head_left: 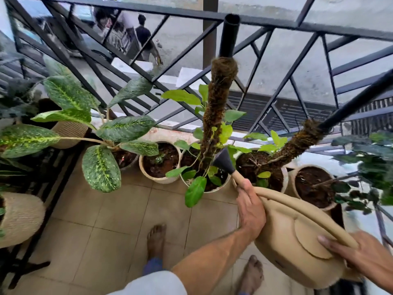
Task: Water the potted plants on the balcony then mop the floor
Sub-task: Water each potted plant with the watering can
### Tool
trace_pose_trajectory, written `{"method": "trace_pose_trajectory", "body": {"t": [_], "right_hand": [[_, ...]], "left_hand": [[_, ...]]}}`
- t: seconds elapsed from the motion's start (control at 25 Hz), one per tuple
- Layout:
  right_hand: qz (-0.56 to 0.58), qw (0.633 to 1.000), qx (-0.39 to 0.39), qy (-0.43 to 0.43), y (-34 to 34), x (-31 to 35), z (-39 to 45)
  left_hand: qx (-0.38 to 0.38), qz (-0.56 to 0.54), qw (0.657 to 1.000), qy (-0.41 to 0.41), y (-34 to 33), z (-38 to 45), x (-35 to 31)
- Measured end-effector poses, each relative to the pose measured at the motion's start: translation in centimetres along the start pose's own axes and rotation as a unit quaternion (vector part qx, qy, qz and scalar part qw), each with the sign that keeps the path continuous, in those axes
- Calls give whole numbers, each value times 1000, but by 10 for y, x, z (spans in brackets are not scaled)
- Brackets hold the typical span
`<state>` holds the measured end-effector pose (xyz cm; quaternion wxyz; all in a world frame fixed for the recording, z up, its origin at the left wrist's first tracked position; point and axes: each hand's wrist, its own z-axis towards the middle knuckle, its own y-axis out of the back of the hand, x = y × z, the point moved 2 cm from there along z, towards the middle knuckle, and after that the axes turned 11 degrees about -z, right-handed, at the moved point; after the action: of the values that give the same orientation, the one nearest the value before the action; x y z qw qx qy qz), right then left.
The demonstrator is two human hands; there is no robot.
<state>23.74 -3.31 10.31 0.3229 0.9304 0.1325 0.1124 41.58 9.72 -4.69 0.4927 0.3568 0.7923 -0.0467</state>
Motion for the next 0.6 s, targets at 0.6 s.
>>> {"method": "trace_pose_trajectory", "body": {"t": [0.6], "right_hand": [[-190, 978, -61, 64, 22, 164, 54]], "left_hand": [[-38, -400, 864, 303, -2, 105, 41]]}}
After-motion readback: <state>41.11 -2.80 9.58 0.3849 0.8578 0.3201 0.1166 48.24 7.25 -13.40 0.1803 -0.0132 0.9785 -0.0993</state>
